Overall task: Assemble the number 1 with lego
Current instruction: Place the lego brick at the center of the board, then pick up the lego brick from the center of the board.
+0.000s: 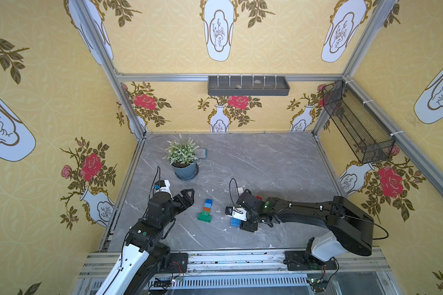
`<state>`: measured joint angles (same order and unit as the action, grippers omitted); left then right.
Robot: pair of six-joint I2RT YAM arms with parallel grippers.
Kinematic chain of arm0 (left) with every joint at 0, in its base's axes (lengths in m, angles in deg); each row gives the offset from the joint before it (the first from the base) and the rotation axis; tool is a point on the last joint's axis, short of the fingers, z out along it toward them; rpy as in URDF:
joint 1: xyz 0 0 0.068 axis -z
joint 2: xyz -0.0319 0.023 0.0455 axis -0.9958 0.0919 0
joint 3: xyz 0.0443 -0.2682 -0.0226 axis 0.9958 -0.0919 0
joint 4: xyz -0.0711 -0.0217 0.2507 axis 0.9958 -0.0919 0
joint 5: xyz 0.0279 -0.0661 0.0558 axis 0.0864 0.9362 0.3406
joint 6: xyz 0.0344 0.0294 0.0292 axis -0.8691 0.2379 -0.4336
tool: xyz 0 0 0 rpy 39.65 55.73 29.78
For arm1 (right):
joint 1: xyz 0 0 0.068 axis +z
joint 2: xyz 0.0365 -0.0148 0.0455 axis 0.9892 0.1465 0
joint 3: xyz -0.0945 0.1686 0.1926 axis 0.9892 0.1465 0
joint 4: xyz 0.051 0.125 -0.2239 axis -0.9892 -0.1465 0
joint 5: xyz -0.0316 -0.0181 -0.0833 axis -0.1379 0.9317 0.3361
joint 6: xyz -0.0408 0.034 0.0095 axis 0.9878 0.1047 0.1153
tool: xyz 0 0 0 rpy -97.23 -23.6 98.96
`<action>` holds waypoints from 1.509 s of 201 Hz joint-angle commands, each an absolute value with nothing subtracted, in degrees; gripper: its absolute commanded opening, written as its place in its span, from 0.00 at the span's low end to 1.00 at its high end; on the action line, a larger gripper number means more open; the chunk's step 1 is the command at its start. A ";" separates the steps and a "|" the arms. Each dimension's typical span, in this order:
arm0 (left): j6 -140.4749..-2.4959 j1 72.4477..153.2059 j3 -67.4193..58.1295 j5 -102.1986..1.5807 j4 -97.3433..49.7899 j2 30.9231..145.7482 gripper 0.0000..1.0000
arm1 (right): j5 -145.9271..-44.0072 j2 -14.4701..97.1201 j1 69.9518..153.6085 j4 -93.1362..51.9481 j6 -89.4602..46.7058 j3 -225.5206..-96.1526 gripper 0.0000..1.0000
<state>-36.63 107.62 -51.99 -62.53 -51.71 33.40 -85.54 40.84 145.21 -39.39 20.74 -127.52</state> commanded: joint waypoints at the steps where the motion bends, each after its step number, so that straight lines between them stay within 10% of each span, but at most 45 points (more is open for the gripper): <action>1: -37.22 107.58 -52.16 -62.72 -51.34 33.21 0.93 | -86.03 40.53 145.26 -38.98 20.75 -127.65 0.69; 86: -38.29 107.58 -51.73 -62.48 -51.87 33.78 0.93 | -92.16 27.63 144.16 -33.56 20.19 -123.34 0.72; 134: -34.91 107.58 -47.87 -66.70 -60.07 37.47 1.00 | -78.30 22.04 136.67 -30.39 2.40 -125.71 0.72; 201: -37.35 107.58 -45.21 -67.14 -61.37 39.81 1.00 | -75.75 31.12 121.52 -50.47 -28.58 -138.57 0.74; 303: -36.74 107.58 -45.93 -63.62 -57.59 42.10 1.00 | -78.59 40.62 122.13 -61.51 -49.89 -142.99 0.73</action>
<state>-36.39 107.62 -45.63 -64.87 -59.86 41.62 -79.04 39.55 121.41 -58.76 -40.90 -142.67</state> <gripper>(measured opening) 0.996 0.721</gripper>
